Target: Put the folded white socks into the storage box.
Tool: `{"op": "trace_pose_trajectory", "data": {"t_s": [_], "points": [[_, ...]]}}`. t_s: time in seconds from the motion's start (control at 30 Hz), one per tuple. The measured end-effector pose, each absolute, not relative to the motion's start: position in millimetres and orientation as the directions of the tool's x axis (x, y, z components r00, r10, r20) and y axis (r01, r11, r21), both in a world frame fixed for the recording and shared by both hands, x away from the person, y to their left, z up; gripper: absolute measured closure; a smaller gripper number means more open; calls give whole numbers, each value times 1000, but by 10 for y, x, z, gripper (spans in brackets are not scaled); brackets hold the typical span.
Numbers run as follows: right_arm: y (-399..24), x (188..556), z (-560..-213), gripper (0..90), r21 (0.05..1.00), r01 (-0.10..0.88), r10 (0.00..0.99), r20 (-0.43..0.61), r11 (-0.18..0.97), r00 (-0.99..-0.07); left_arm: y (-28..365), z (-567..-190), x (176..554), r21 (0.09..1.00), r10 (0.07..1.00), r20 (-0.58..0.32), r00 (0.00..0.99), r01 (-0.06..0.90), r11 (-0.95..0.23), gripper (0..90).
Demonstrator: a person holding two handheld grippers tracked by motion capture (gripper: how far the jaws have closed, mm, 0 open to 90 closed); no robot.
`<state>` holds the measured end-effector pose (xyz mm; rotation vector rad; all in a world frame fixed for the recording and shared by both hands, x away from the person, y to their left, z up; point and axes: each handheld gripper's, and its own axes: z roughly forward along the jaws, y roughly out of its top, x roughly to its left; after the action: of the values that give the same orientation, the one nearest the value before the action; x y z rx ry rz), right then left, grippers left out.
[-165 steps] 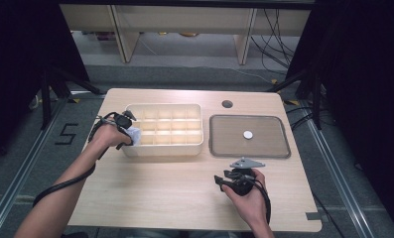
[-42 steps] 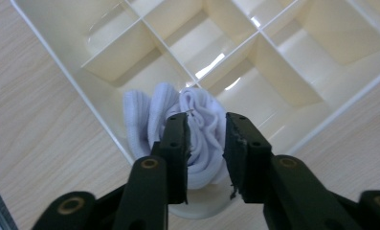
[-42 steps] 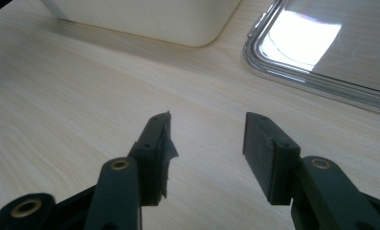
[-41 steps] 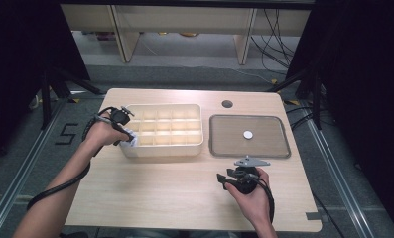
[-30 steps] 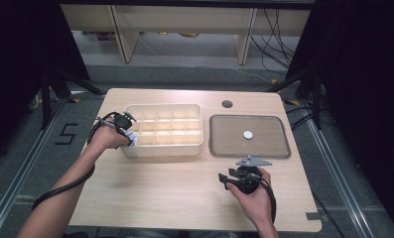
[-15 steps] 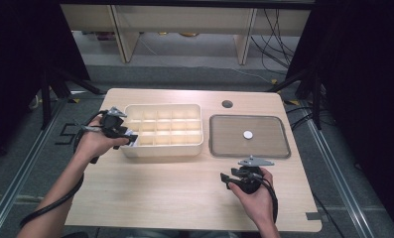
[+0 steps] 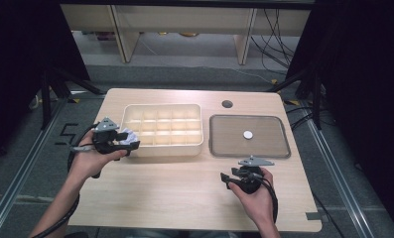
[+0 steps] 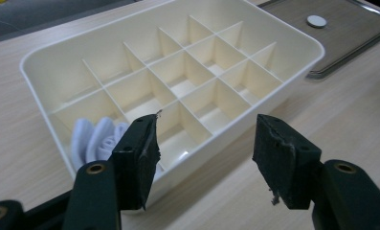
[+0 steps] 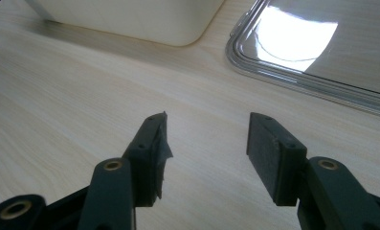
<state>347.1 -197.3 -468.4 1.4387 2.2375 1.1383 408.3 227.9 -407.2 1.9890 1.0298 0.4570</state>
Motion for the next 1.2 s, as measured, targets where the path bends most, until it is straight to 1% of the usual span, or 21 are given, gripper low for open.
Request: {"op": "trace_pose_trajectory", "data": {"t_s": [0.13,0.23,0.27,0.3,0.33,0.4,0.53,0.7,0.87,1.0,1.2], "points": [[-1976,3467,-4684,494,722,660,855,192,209,-481,2245,-4100,3993,820,801,-40,597,478,-316,409],[-1978,3471,-4690,494,724,658,850,201,206,-488,2225,-4136,3916,830,817,-23,576,466,-305,407],[-1980,3471,-4687,494,726,656,853,196,206,-484,2207,-4169,3889,840,829,-27,559,463,-284,405],[-1981,3472,-4687,494,725,657,853,196,206,-484,2215,-4187,3856,830,834,-2,552,466,-307,404],[-1981,3472,-4687,493,725,657,852,197,206,-484,2193,-4229,3830,839,841,-22,541,467,-279,405],[-1981,3472,-4692,492,725,657,852,196,208,-485,2186,-4286,3779,840,844,-23,536,469,-275,404],[-1980,3465,-4698,491,719,665,851,206,203,-483,2177,-4373,3680,856,849,2,529,438,-274,406],[-1977,3459,-4694,491,718,668,856,207,195,-473,2150,-4493,3573,873,844,-20,537,421,-247,406],[-1986,3462,-4690,491,721,663,856,200,201,-477,2148,-4645,3470,901,859,-26,511,384,-202,414],[-1995,3470,-4707,491,724,657,850,198,209,-488,2165,-4791,3376,913,874,-56,483,379,-150,420],[-1976,3468,-4723,491,715,667,848,207,208,-487,2191,-4918,3309,915,884,-48,465,375,-147,421]]}}
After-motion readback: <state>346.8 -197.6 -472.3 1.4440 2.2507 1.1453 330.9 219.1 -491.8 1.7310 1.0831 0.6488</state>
